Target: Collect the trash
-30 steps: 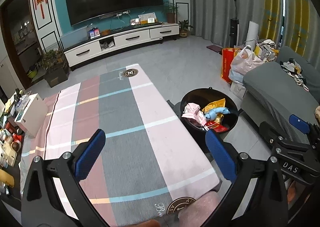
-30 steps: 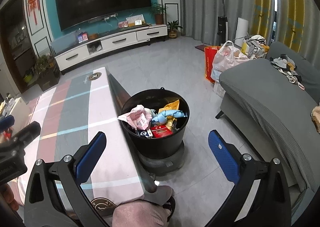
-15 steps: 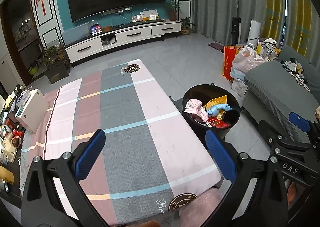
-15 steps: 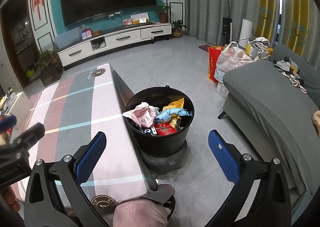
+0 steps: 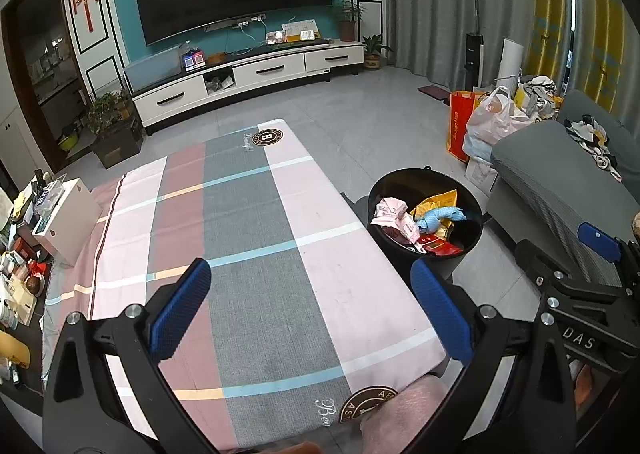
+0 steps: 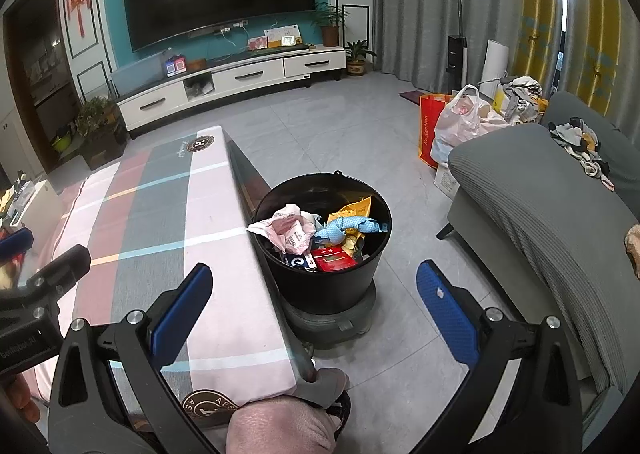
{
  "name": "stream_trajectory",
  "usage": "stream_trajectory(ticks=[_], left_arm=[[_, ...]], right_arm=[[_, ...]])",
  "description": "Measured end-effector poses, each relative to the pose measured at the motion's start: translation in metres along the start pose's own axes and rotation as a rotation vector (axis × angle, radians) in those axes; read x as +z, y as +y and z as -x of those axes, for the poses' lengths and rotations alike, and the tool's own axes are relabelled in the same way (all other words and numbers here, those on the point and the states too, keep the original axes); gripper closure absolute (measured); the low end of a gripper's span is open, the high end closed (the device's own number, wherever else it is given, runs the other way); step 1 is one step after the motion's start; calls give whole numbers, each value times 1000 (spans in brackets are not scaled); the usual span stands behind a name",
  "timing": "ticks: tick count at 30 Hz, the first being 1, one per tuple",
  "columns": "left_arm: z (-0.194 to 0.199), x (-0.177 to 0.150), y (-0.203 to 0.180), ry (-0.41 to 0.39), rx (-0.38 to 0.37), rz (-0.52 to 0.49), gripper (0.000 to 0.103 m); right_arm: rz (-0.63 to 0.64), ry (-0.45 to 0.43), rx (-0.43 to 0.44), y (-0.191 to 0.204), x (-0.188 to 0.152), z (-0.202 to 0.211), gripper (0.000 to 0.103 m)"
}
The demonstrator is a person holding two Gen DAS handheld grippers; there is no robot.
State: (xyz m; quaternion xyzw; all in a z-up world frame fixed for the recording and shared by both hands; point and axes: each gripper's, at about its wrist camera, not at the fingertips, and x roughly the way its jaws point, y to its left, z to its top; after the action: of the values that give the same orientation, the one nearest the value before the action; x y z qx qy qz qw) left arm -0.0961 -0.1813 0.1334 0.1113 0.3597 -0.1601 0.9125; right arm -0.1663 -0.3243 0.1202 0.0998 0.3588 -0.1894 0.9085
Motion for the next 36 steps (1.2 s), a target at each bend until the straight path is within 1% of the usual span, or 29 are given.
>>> stream_trajectory(ticks=[36], left_arm=[[-7, -2, 0, 13, 0, -3, 3]], right_arm=[[5, 2, 3, 2, -1, -2, 3]])
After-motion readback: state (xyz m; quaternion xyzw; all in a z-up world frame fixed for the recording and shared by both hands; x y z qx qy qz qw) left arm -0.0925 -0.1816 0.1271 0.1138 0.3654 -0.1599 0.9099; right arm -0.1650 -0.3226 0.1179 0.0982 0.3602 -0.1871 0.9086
